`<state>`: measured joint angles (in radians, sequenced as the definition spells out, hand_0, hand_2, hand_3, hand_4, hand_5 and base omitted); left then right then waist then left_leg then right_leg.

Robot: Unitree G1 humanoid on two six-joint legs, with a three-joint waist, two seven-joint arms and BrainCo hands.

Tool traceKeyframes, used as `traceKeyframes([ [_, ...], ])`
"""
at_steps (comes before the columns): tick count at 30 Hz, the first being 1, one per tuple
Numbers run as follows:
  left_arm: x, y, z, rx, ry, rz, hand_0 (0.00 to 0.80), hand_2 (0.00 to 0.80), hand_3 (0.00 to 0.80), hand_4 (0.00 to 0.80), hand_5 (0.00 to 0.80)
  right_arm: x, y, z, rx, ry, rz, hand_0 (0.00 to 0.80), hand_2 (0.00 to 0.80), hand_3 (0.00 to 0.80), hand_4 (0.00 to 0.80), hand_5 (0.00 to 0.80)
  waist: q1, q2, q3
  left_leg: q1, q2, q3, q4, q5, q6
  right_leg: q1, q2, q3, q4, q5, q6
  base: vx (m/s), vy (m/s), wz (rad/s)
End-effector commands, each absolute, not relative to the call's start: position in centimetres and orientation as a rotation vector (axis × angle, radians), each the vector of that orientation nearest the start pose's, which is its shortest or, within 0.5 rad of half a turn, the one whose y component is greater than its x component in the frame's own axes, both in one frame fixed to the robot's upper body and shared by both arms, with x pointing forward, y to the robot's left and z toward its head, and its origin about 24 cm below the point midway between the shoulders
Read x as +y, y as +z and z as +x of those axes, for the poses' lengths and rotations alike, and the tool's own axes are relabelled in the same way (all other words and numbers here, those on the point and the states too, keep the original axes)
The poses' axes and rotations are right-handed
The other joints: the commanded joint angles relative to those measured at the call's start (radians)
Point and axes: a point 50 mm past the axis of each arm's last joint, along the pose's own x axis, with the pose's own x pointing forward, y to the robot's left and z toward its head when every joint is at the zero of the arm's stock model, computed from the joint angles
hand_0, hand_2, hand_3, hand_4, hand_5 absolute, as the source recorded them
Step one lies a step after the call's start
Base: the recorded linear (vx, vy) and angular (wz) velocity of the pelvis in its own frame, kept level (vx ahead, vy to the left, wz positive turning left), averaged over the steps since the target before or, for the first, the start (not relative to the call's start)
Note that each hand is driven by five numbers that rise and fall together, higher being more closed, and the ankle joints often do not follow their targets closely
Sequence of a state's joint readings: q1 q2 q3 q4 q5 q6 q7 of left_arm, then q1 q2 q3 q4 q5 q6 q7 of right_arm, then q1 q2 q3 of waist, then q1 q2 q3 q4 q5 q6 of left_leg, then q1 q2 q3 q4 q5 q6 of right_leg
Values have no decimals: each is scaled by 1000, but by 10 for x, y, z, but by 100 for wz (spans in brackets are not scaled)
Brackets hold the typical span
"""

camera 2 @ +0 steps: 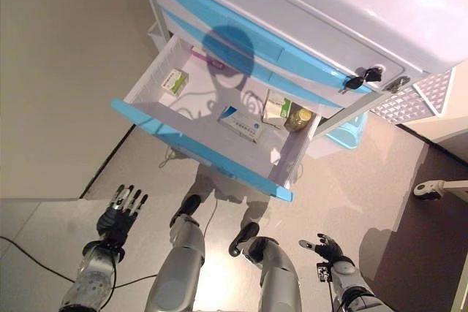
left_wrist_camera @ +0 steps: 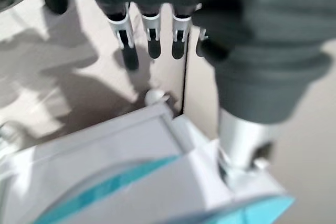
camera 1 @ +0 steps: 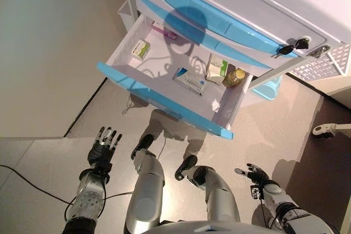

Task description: Open the drawer and pick up the medicine

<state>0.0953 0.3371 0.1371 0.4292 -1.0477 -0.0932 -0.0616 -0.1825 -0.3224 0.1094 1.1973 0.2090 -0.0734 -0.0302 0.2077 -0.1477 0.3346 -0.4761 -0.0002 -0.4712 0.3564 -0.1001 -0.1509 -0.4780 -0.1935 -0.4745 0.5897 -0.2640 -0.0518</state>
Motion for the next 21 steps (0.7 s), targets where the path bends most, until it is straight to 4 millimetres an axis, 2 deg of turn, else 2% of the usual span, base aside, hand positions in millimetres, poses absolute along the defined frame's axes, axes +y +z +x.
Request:
traceKeyframes([
  [1,312,-47,179,272,643,-440,0,0,0,0,0,-295,-121,152,971,-327,-230,0,0,0,0,0,-45,21,-108,-31,-41,85,-134,171,99,77,51,39,-167,132,137,63,101,-29],
  [3,314,-50,177,296,657,-404,0,0,0,0,0,-295,-121,153,968,-331,-231,0,0,0,0,0,-49,24,-118,-5,-32,98,-153,173,101,101,55,53,-196,143,140,108,151,-51],
  [4,326,-68,161,445,723,-256,0,0,0,0,0,-297,-120,153,967,-351,-225,0,0,0,0,0,-77,31,-150,53,-22,132,-201,177,101,158,62,77,-267,172,153,115,155,-71],
  [5,326,-68,162,444,723,-256,0,0,0,0,0,-297,-120,154,966,-351,-225,0,0,0,0,0,-74,31,-146,58,-20,134,-205,177,101,163,64,78,-271,174,153,123,171,-76],
  [7,327,-82,151,560,722,-163,0,0,0,0,0,-299,-118,155,955,-364,-221,0,0,0,0,0,-96,42,-172,109,-16,159,-245,185,103,214,68,95,-331,200,162,142,174,-59],
  [8,326,-98,137,691,721,-105,0,0,0,0,0,-300,-118,155,955,-376,-212,0,0,0,0,0,-119,51,-201,177,-12,195,-289,181,102,271,69,119,-396,218,173,207,216,-61],
  [11,319,-118,116,883,644,31,0,0,0,0,0,-302,-118,153,953,-405,-192,0,0,0,0,0,-155,68,-244,268,-11,256,-350,176,107,338,76,171,-486,255,190,153,172,-70],
  [13,317,-121,112,916,619,62,0,0,0,0,0,-303,-119,150,960,-414,-189,0,0,0,0,0,-160,73,-260,288,-11,271,-367,177,110,354,77,185,-513,267,193,107,132,-62],
  [14,314,-131,93,1055,552,164,0,0,0,0,0,-305,-119,148,965,-424,-183,0,0,0,0,0,-183,79,-287,332,-12,303,-394,171,115,380,80,215,-542,277,200,127,144,-55],
  [16,312,-133,90,1075,527,192,0,0,0,0,0,-306,-119,147,967,-428,-179,0,0,0,0,0,-185,82,-295,355,-10,320,-410,167,118,393,80,231,-558,284,203,92,138,-62],
  [17,309,-138,80,1147,480,258,0,0,0,0,0,-304,-117,152,940,-427,-162,0,0,0,0,0,-205,87,-316,383,-11,353,-424,160,122,406,77,264,-580,299,211,82,174,-75],
  [19,307,-139,78,1169,454,285,0,0,0,0,0,-304,-115,156,921,-428,-155,0,0,0,0,0,-207,88,-322,398,-13,368,-428,154,124,416,74,278,-592,306,213,42,110,-71],
  [21,303,-143,71,1221,377,363,0,0,0,0,0,-300,-107,171,839,-398,-147,0,0,0,0,0,-220,88,-342,425,-17,400,-436,141,128,434,69,308,-618,319,218,38,77,-44],
])
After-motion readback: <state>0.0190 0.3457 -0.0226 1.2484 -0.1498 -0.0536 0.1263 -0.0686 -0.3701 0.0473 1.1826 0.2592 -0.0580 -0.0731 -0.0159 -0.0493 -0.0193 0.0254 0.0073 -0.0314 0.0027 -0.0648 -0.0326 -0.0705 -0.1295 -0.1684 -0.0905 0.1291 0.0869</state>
